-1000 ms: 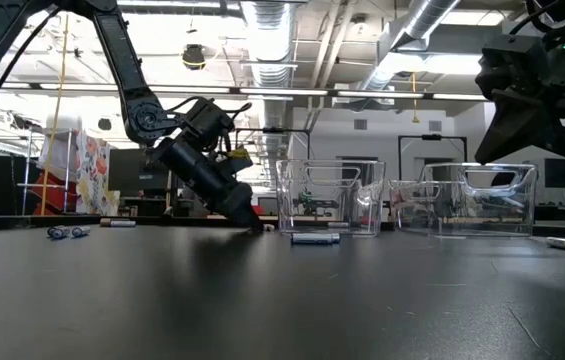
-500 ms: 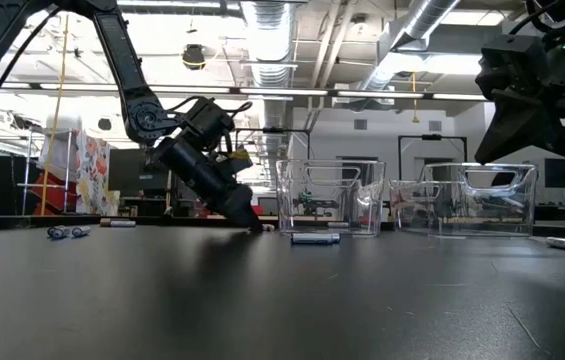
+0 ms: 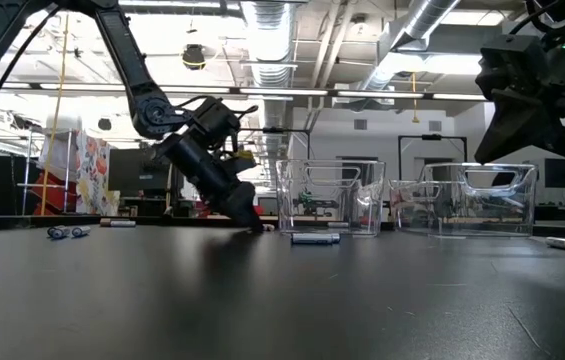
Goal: Sort batteries
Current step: Put the white battery into the left transparent bin
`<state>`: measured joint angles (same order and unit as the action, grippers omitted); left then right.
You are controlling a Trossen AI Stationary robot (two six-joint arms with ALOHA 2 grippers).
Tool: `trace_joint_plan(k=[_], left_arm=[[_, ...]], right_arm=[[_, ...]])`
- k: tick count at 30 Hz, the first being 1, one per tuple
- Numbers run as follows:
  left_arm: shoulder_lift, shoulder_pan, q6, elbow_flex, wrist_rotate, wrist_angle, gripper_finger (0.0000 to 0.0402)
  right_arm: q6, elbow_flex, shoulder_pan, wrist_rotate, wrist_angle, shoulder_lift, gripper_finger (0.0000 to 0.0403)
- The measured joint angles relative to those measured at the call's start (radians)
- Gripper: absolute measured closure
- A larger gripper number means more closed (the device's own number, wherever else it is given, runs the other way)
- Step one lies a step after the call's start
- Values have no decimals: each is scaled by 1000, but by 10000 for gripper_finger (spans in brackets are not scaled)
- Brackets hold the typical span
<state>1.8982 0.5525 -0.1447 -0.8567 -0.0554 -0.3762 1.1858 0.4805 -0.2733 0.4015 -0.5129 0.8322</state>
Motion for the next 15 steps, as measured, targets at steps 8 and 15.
trace_joint_plan(k=[8, 15], left_arm=[[-1, 1, -16, -21, 7, 55, 72], [-1, 5, -31, -21, 24, 68, 100]], right_arm=[[3, 0, 0, 0, 7, 0, 385], [3, 0, 0, 0, 7, 0, 385]])
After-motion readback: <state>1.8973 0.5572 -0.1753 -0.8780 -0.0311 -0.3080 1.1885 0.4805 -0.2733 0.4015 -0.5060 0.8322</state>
